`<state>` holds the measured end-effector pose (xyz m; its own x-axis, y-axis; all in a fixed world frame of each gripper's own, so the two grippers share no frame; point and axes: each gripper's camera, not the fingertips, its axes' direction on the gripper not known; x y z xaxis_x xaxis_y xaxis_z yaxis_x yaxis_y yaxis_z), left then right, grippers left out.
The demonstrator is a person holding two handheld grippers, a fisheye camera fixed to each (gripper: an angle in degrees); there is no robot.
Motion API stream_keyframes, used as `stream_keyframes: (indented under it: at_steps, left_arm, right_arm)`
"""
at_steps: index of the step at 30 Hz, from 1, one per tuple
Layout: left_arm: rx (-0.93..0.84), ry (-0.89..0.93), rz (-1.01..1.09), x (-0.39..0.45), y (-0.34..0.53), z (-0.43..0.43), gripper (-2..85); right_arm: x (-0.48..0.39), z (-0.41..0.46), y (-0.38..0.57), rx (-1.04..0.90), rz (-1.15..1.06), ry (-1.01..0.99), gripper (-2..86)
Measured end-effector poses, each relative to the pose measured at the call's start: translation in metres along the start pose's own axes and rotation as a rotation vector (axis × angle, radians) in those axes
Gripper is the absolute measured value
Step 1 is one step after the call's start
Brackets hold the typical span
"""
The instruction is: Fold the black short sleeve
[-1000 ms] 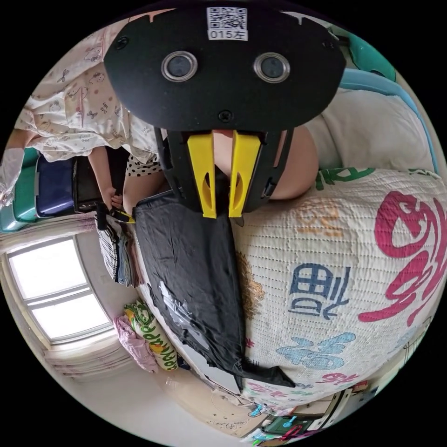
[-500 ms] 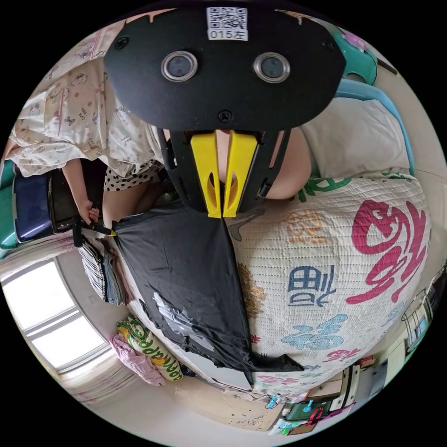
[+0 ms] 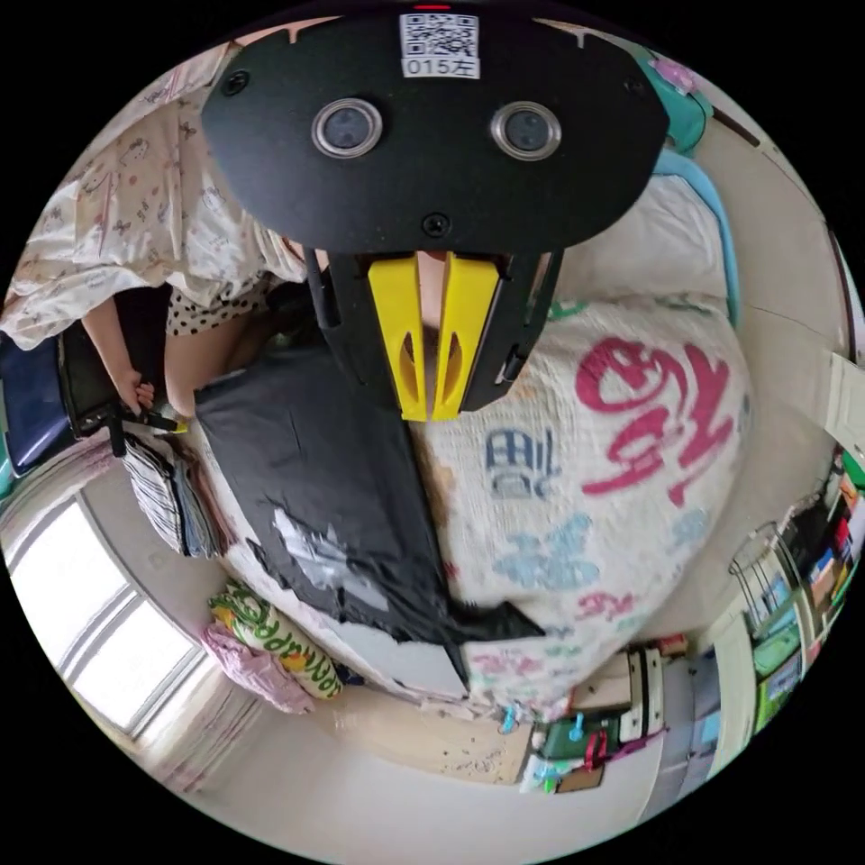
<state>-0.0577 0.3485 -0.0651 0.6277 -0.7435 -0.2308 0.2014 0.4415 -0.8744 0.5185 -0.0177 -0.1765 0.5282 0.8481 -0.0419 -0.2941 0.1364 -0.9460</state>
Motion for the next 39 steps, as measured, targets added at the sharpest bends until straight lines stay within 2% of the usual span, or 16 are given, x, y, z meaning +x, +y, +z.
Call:
stream_keyframes:
  at_steps: [5, 8, 11, 15, 20, 25, 29, 39]
  left_arm:
    - [0.137, 0.004, 0.162, 0.054, -0.126, 0.021, -0.7]
    - [0.097, 0.006, 0.206, 0.086, -0.207, 0.069, -0.3]
    - [0.071, 0.086, 0.162, 0.1, -0.272, 0.12, 0.9]
    - [0.058, 0.084, 0.016, 0.1, -0.33, 0.184, 2.8]
    - [0.026, 0.01, -0.012, 0.109, -0.379, 0.235, 6.5]
    - [0.036, -0.072, 0.039, 0.127, -0.413, 0.262, 2.0]
    - [-0.039, -0.203, 0.127, 0.147, -0.431, 0.288, -0.3]
    - [-0.008, -0.32, 0.165, 0.157, -0.436, 0.302, -0.9]
  right_arm:
    - [-0.068, 0.022, -0.122, 0.151, -0.18, -0.03, -0.9]
    - [-0.1, 0.069, -0.203, 0.191, -0.259, 0.035, -0.9]
    - [-0.106, 0.135, -0.279, 0.174, -0.226, 0.063, -0.9]
    - [-0.096, 0.229, -0.362, 0.059, -0.125, 0.056, -0.9]
    - [-0.073, 0.287, -0.426, 0.031, -0.07, 0.112, -0.9]
    - [-0.044, 0.324, -0.468, 0.048, -0.017, 0.127, -0.9]
    - [-0.048, 0.361, -0.488, 0.012, -0.123, 0.354, -0.9]
    - [-0.042, 0.373, -0.503, 0.019, -0.189, 0.515, -0.9]
